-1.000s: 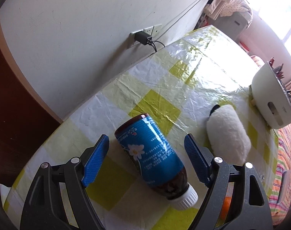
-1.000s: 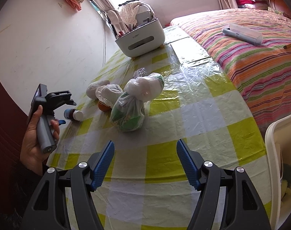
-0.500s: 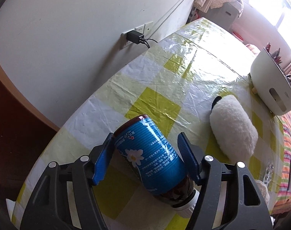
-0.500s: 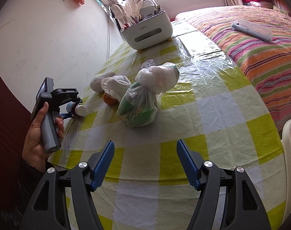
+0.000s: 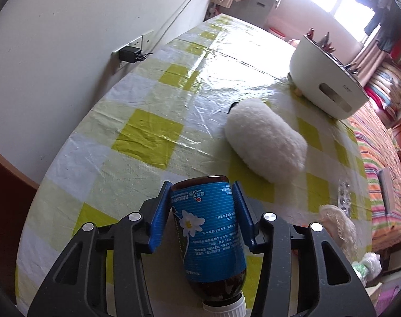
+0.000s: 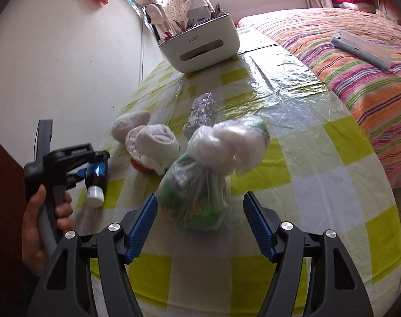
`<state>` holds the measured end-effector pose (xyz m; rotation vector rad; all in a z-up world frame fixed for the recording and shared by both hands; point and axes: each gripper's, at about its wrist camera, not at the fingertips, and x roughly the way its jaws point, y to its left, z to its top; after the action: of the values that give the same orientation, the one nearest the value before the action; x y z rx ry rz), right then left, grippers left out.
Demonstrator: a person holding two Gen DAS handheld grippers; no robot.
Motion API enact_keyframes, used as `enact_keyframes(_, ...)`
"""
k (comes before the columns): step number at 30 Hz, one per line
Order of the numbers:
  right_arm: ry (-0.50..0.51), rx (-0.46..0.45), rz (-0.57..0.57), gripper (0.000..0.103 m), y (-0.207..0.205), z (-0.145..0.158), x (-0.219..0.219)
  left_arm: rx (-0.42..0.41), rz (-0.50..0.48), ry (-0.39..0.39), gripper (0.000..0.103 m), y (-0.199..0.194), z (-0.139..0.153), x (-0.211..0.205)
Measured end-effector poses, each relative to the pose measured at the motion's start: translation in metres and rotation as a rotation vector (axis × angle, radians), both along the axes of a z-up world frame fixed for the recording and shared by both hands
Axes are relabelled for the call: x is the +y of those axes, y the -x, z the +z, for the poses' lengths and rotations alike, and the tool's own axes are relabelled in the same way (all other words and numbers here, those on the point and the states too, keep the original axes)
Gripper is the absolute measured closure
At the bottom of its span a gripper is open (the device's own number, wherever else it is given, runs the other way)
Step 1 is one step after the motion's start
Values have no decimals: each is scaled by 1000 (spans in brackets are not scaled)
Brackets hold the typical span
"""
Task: Collect trash
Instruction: 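Grasp the blue-labelled brown bottle with the left tool while the right tool grasps the plastic bag, then lift and carry the bottle and plastic bag in both tools toward the white bin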
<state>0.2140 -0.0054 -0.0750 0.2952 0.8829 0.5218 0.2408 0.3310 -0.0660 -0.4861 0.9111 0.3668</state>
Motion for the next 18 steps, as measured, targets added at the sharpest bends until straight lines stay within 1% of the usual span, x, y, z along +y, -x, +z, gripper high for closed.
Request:
enact_keyframes(2,8,8,4,37,-6,-2,4,-12,-11,6,58,4,2,-1)
enact_keyframes(6,-13,29,29,39,-13,-6,4,-28,-38,5,58,11,7,-8)
enact_keyframes(8,-30,17,55,51,-12,-5,5,-33,-56,-5,58,15,7,-12)
enact_keyframes(9,-19,8,60,57,-11,-3,7,-35,-66,-11,58,16,8,-14)
enact_keyframes(10,-1,-10,71,60,-8,-1,9,-36,-73,-14,58,18,8,-15)
enact_keyframes(12,13,-29,79,63,-4,-1,12,-38,-89,-25,58,19,9,-19)
enact_keyframes(18,14,-48,84,64,5,0,13,-81,-130,-50,59,26,21,-32)
